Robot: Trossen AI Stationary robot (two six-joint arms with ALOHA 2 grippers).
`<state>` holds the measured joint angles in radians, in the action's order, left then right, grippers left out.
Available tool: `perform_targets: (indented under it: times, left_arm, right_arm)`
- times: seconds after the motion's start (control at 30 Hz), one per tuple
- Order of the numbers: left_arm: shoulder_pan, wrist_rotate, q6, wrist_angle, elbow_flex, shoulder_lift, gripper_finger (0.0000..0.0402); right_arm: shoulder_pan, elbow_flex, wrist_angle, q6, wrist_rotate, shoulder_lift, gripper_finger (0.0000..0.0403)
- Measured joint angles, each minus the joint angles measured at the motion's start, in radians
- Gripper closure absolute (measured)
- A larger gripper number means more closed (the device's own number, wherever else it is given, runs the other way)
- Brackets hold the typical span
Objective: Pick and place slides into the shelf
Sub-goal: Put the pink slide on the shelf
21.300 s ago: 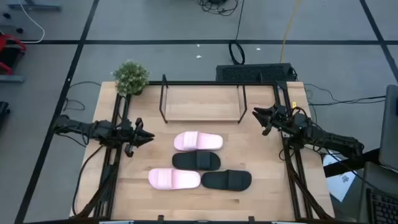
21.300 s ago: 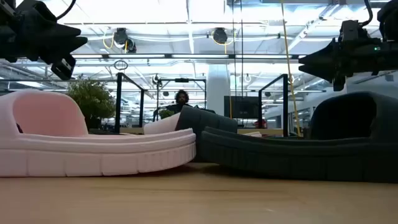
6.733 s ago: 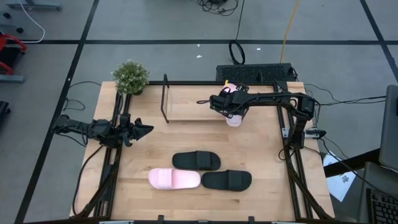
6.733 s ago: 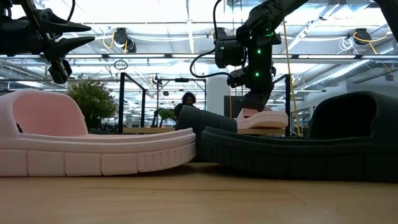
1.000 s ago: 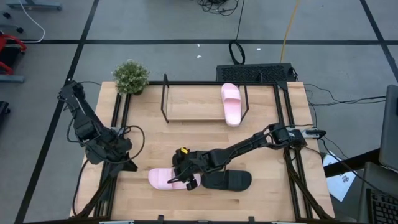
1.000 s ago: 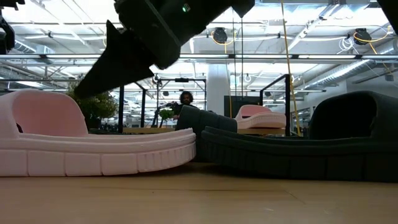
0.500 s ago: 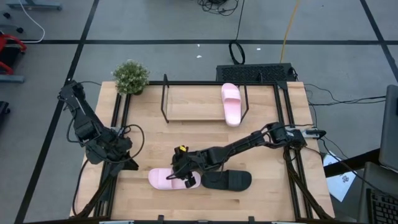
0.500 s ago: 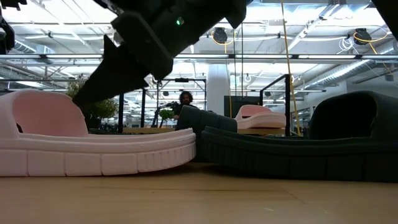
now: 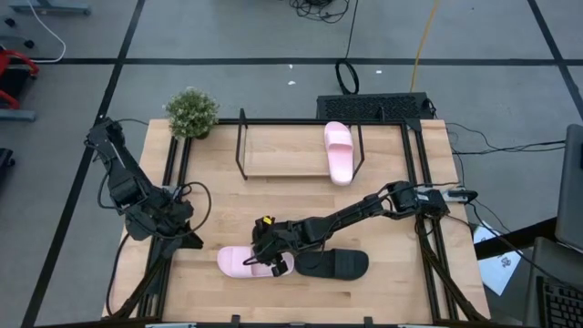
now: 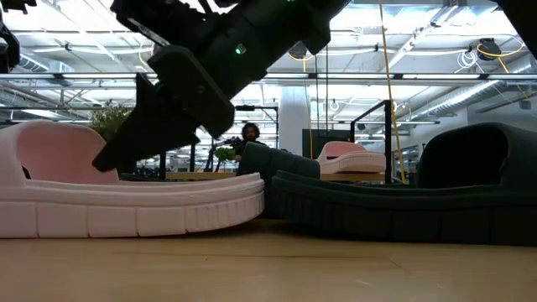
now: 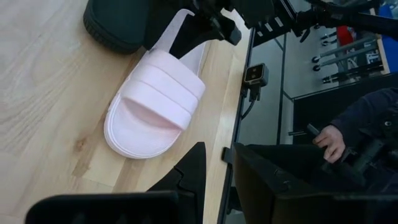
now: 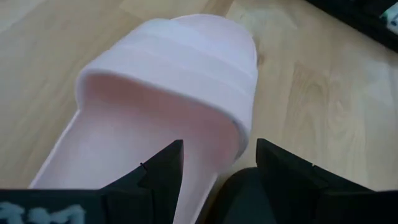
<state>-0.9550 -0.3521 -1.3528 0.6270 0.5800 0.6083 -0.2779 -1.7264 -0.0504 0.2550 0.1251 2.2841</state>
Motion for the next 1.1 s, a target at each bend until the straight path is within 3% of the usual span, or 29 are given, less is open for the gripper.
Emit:
perform_targets:
  times: [0.23, 0.53, 1.1]
  left_arm:
    - [0.0, -0.001, -0.015, 0.006, 0.0, 0.0, 0.0328]
    - [0.0, -0.009, -0.018, 0.006, 0.0, 0.0, 0.0328]
    - [0.0, -0.016, -0.022, 0.006, 0.0, 0.0, 0.0328]
  right_arm:
    - [0.002, 0.0, 0.082, -0.005, 0.002, -0.003, 0.0212]
    - [0.002, 0.0, 0.075, -0.001, 0.001, -0.003, 0.0237]
    - [-0.005, 0.0, 0.092, -0.007, 0.008, 0.059, 0.0244]
